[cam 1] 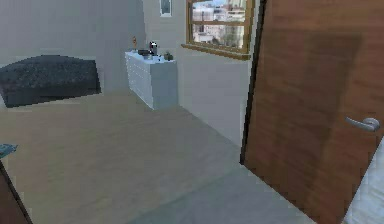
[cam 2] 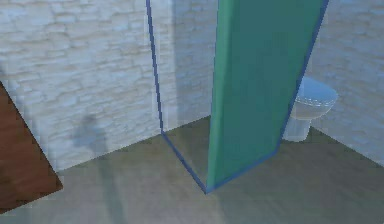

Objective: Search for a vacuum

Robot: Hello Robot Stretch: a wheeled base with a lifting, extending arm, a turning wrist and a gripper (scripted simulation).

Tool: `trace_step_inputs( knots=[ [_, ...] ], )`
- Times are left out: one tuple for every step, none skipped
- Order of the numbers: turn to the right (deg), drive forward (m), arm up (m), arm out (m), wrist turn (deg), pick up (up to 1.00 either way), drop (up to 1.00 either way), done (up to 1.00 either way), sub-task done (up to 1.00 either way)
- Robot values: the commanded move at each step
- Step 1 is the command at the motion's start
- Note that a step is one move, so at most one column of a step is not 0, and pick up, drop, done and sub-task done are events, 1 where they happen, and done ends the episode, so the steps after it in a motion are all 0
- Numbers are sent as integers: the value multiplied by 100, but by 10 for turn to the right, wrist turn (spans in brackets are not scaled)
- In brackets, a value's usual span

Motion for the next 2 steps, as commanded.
trace_step_inputs(
  knots=[
    [-120, 0, 0, 0, 0, 0, 0, 0, 0],
    [0, 100, 0, 0, 0, 0, 0, 0, 0]
  ],
)
